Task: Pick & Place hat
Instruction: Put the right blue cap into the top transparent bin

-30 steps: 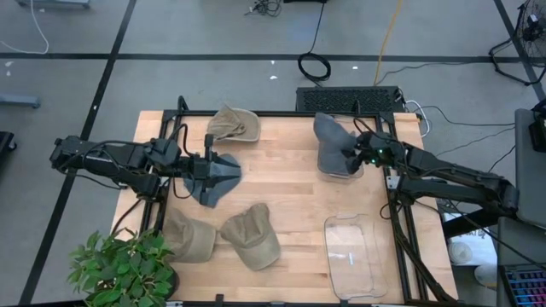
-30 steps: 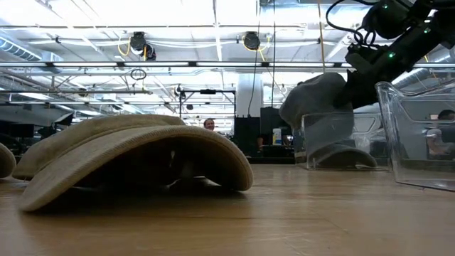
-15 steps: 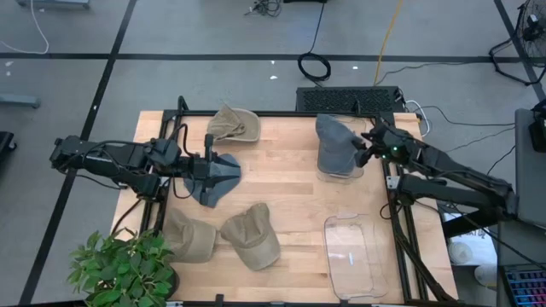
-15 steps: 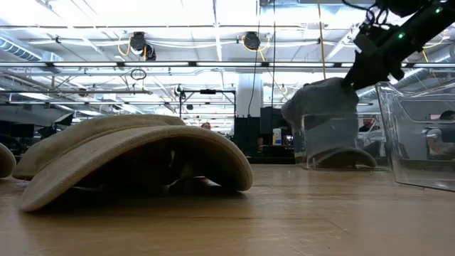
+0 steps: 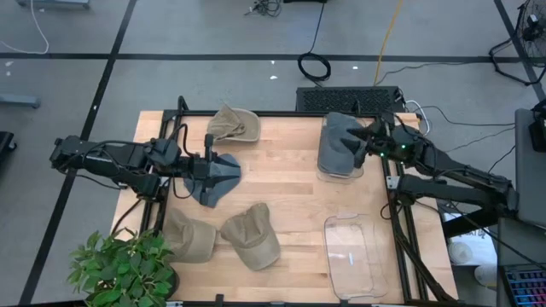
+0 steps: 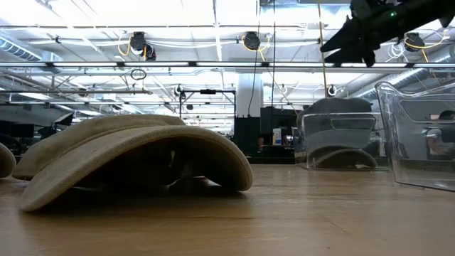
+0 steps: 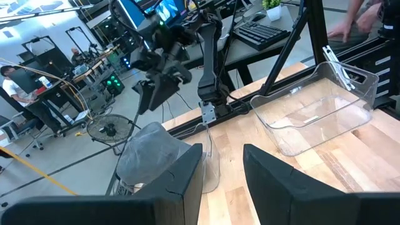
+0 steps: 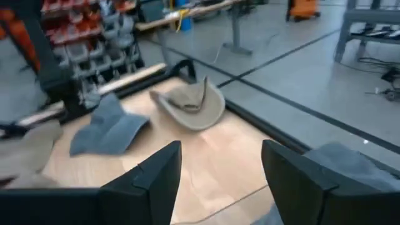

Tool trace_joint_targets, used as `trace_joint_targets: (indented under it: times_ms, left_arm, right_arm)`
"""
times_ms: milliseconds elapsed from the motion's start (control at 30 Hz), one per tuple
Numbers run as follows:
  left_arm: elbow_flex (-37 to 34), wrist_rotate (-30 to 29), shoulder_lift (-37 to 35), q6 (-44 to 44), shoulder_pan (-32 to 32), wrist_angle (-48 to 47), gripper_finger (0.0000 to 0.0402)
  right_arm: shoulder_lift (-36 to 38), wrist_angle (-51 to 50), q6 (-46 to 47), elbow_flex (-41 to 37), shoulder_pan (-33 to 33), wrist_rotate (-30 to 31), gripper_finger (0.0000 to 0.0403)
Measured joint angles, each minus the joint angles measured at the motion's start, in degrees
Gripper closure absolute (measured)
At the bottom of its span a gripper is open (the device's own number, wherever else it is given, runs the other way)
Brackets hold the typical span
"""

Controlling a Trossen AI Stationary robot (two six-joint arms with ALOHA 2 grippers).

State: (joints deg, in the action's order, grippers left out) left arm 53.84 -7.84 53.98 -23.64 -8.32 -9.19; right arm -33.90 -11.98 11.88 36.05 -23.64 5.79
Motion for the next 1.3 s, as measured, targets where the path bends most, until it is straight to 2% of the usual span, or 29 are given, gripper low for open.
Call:
trace_joint_targets:
  times_ms: [100, 200, 267, 400, 433, 600, 833, 967, 1100, 1167, 1300]
  left_arm:
    - [0.00, 0.00, 0.00, -0.04, -0.01, 0.00, 0.0277]
    - [0.01, 0.00, 0.00, -0.01, 0.00, 0.00, 0.0277]
    - [0.00, 0.00, 0.00, -0.04, -0.02, -0.02, 0.0277]
    - [0.02, 0.01, 0.02, -0.05, -0.01, -0.02, 0.0277]
    - [0.02, 0.00, 0.02, -0.04, 0.00, -0.02, 0.0277]
    - [0.02, 0.00, 0.00, -0.04, 0.00, -0.02, 0.0277]
    - [0.02, 0.00, 0.02, 0.02, 0.00, -0.02, 0.0277]
    - [0.02, 0.00, 0.02, -0.03, 0.00, -0.02, 0.0277]
    - [0.02, 0.00, 0.00, -0.04, 0.00, -0.02, 0.0277]
    - [0.02, 0.00, 0.01, 0.00, 0.00, -0.02, 0.0277]
    - [0.02, 0.00, 0.01, -0.04, 0.00, -0.02, 0.0277]
  right_arm:
    - [-2.50, -1.04, -2.03, 0.00, 1.97, 0.78, 0.0207]
    - [-4.72, -5.13, -2.73, 0.00, 3.59, 4.42, 0.0234]
    - [-6.02, -8.80, -2.75, 0.00, 4.17, 8.03, 0.0268]
    - [-7.22, -12.83, -2.90, 0.00, 4.99, 12.46, 0.0374]
    - [-7.20, -13.24, -3.26, 0.00, 5.23, 13.17, 0.0388]
    - [-7.14, -16.52, -1.94, 0.00, 6.12, 23.59, 0.0400]
    - [-7.23, -25.10, 4.98, 0.00, 6.07, 31.89, 0.0402]
    - [-8.60, -23.73, 4.41, 0.00, 5.18, 31.64, 0.0403]
    - [-11.91, -20.43, -0.77, 0.00, 2.61, 31.11, 0.0403]
    - [-14.08, -17.43, -2.96, 0.00, 0.70, 28.07, 0.0403]
    - [-18.88, -10.17, -6.44, 0.00, -2.57, 16.86, 0.0403]
